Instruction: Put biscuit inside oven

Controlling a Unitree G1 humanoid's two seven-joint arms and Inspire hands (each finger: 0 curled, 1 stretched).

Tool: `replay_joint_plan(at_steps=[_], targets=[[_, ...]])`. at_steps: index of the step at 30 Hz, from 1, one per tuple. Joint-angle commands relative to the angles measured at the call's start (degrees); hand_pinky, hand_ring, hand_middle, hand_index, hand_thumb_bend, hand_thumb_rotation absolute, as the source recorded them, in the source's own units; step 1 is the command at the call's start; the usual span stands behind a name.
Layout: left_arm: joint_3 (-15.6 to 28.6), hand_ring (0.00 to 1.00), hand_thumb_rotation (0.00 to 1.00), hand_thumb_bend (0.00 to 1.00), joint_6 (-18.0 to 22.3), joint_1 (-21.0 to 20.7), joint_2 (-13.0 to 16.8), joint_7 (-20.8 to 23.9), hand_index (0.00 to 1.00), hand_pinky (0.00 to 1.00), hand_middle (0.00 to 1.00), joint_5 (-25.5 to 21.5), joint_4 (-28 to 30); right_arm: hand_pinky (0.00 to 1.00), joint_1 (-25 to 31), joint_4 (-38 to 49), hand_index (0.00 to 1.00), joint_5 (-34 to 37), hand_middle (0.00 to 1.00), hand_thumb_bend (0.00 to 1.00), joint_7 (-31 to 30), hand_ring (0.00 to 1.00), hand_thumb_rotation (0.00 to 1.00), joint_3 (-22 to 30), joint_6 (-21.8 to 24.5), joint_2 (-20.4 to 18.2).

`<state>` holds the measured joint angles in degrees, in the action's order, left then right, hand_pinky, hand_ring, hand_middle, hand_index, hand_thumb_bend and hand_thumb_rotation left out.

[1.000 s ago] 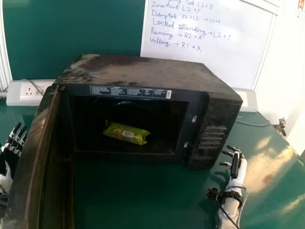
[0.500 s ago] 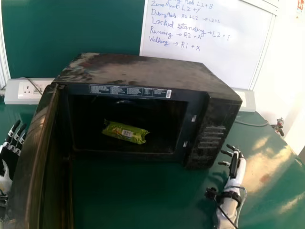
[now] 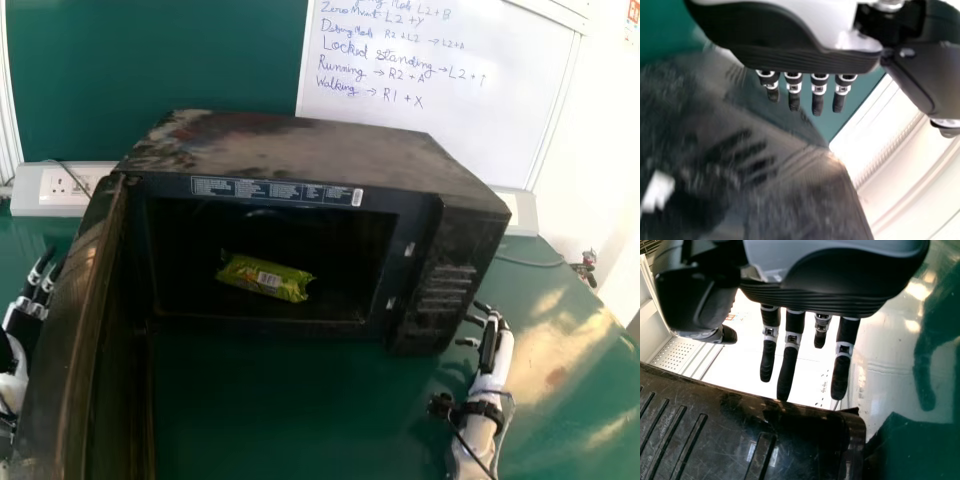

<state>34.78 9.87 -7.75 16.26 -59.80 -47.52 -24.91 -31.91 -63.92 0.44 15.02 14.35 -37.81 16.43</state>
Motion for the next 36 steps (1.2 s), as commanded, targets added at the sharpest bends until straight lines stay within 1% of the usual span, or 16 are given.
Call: replay_joint_plan(at_steps=[1, 3, 6, 8, 11, 13, 16, 19, 21, 23, 25, 26, 28, 30, 32, 36], targets=[[-0.96, 0.37, 0.0, 0.0, -1.92, 0.98, -0.92, -1.57, 0.61, 0.02, 0.49, -1.09, 1.32, 0.32, 2.45, -1.33, 0.66, -0.66, 0.48, 0.51, -0.15, 0.39, 0.7, -0.68, -0.65, -1.1], [-1.5, 0.36, 0.0, 0.0, -2.4, 1.38, -1.49, -1.69, 0.59, 0.03, 0.46, -0.97, 2.77, 0.33, 2.43, -1.39, 0.66, -0.53, 0.48, 0.52, -0.33, 0.38, 0.71, -0.74, -0.62, -1.08], [-2.29, 0.34, 0.0, 0.0, -3.15, 2.2, -2.53, -0.96, 0.58, 0.04, 0.45, -0.72, 4.96, 0.33, 2.47, -1.43, 0.66, -0.83, 0.47, 0.51, 0.08, 0.38, 0.7, -1.01, -0.8, -1.03], [-2.73, 0.33, 0.0, 0.0, -3.27, 2.47, -2.95, -1.0, 0.58, 0.03, 0.43, -0.54, 5.57, 0.33, 2.5, -1.31, 0.66, -0.66, 0.47, 0.52, 0.18, 0.38, 0.71, -0.98, -0.67, -1.16], [-3.35, 0.33, 0.0, 0.0, -2.97, 2.57, -3.52, -1.81, 0.58, 0.06, 0.42, -0.48, 6.06, 0.33, 2.56, -1.2, 0.65, -0.45, 0.48, 0.53, 0.21, 0.39, 0.71, -0.92, -0.64, -1.33], [-3.85, 0.33, 0.0, 0.0, -3.49, 2.79, -3.81, -1.77, 0.57, 0.07, 0.42, -0.52, 6.64, 0.33, 2.54, -1.21, 0.65, -0.41, 0.48, 0.52, 0.22, 0.39, 0.71, -0.9, -0.62, -1.37], [-4.44, 0.34, 0.0, 0.0, -3.73, 2.46, -4.25, -3.35, 0.57, 0.1, 0.42, -0.96, 6.46, 0.33, 2.52, -1.27, 0.65, -0.51, 0.48, 0.52, 0.28, 0.39, 0.7, -0.98, -0.56, -1.33], [-5.08, 0.35, 0.0, 0.0, -4.19, 2.13, -4.48, -4.32, 0.58, 0.17, 0.44, -0.98, 5.89, 0.32, 2.55, -1.24, 0.65, -0.74, 0.47, 0.53, 0.45, 0.38, 0.71, -1.18, -0.42, -1.22], [-5.6, 0.36, 0.0, 0.0, -4.32, 2.69, -4.83, -3.41, 0.59, 0.16, 0.44, -0.33, 6.66, 0.32, 2.58, -1.28, 0.66, -0.8, 0.48, 0.52, 0.49, 0.38, 0.71, -1.26, -0.46, -1.16], [-6.13, 0.35, 0.0, 0.0, -4.28, 3.26, -5.22, -2.45, 0.58, 0.13, 0.45, 0.3, 7.48, 0.32, 2.56, -1.38, 0.66, -0.55, 0.48, 0.52, 0.32, 0.38, 0.71, -1.18, -0.48, -1.18], [-6.45, 0.33, 0.0, 0.0, -4.23, 2.74, -5.47, -3.59, 0.58, 0.06, 0.44, -0.12, 6.63, 0.32, 2.58, -1.45, 0.65, -0.44, 0.48, 0.53, 0.24, 0.38, 0.72, -1.17, -0.54, -1.16], [-6.44, 0.33, 0.0, 0.0, -3.97, 1.95, -5.46, -5.05, 0.58, 0.06, 0.45, -0.56, 5.21, 0.32, 2.58, -1.45, 0.65, -0.26, 0.48, 0.54, 0.07, 0.38, 0.72, -1.09, -0.53, -1.19], [-6.16, 0.36, 0.0, 0.0, -3.2, 0.24, -5.29, -7.9, 0.6, 0.09, 0.47, -1.15, 1.94, 0.32, 2.6, -1.39, 0.65, -0.18, 0.48, 0.54, 0.0, 0.38, 0.72, -1.09, -0.43, -1.18], [-6.14, 0.39, 0.01, 0.0, -2.3, -0.52, -5.03, -9.13, 0.61, 0.11, 0.48, -0.65, 0.36, 0.32, 2.61, -1.35, 0.65, -0.2, 0.47, 0.54, -0.02, 0.38, 0.73, -1.15, -0.32, -1.13], [-6.28, 0.4, 0.01, 0.0, -1.55, -1.09, -4.68, -10.33, 0.62, 0.13, 0.49, -0.03, -0.83, 0.32, 2.59, -1.41, 0.65, 0.05, 0.47, 0.54, -0.26, 0.38, 0.71, -1.02, -0.45, -1.16], [-6.91, 0.4, 0.01, 0.0, 0.22, -1.1, -4.93, -9.93, 0.62, 0.15, 0.49, 1.72, -0.88, 0.31, 2.56, -1.38, 0.65, 0.17, 0.47, 0.54, -0.33, 0.38, 0.71, -0.98, -0.34, -1.19]])
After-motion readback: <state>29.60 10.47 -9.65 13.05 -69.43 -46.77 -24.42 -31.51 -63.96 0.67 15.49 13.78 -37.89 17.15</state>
